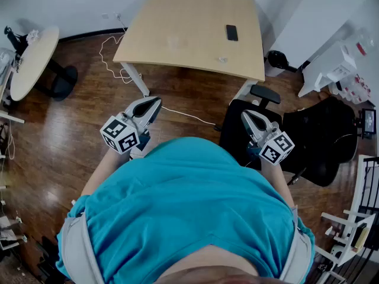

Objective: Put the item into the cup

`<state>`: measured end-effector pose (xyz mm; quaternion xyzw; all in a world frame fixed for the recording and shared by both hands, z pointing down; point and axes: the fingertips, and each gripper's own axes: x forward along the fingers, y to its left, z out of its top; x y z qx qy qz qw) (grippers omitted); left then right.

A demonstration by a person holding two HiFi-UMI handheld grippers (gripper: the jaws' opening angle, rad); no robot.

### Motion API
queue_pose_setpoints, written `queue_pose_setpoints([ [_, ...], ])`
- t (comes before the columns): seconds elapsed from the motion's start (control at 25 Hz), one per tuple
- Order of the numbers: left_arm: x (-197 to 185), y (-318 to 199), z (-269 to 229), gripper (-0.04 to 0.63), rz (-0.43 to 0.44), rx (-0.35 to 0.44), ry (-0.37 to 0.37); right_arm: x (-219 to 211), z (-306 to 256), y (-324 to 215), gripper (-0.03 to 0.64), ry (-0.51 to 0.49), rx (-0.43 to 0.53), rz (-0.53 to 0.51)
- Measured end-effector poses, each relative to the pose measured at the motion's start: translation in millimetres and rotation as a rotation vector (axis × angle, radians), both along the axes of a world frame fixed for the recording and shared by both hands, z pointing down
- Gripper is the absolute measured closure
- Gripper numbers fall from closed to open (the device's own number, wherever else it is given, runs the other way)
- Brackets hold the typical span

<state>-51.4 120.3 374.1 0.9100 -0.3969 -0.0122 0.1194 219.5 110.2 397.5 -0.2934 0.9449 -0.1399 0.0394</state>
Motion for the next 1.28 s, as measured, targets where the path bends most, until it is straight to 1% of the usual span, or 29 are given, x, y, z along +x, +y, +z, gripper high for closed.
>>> queue_pose_setpoints([
  [0.2, 34.8, -1.8, 3.0, 0.591, -0.004, 0.003, -0.018, 27.5, 4.6, -4.9, 0.615, 0.009, 0.014, -0.019],
  [0.32, 49.7, -3.6, 2.8, 0.591, -0.006, 0.004, -0.029, 35.8, 7.9, -11.5, 0.615, 0.005, 0.016, -0.033],
  [0.44, 56.6, -6.5, 2.3, 0.591, -0.011, 0.0, -0.034, 36.6, 11.8, -20.4, 0.615, 0.011, 0.018, -0.044],
  [0.56, 54.2, -12.1, 1.2, 0.591, -0.013, -0.009, -0.034, 30.8, 15.1, -31.8, 0.615, 0.018, 0.008, -0.038],
  [0.68, 38.6, -26.1, 2.2, 0.591, -0.007, -0.009, -0.028, 15.1, 17.3, -47.5, 0.615, 0.033, 0.002, -0.028],
  [0.88, -2.7, -70.3, 16.2, 0.591, 0.049, -0.006, -0.024, -25.0, 13.4, -84.7, 0.611, 0.083, 0.007, 0.011],
  [1.08, -59.0, -125.0, 30.3, 0.591, 0.116, -0.005, -0.017, -76.9, 23.6, -126.8, 0.603, 0.113, -0.035, 0.091],
  [1.2, -78.6, -159.6, 34.1, 0.591, 0.175, -0.008, -0.007, -86.8, 22.6, -153.0, 0.59, 0.136, -0.059, 0.156],
  [1.28, -88.7, -182.6, 35.5, 0.591, 0.2, -0.017, -0.006, -94.8, 22.8, -173.9, 0.574, 0.157, -0.069, 0.179],
])
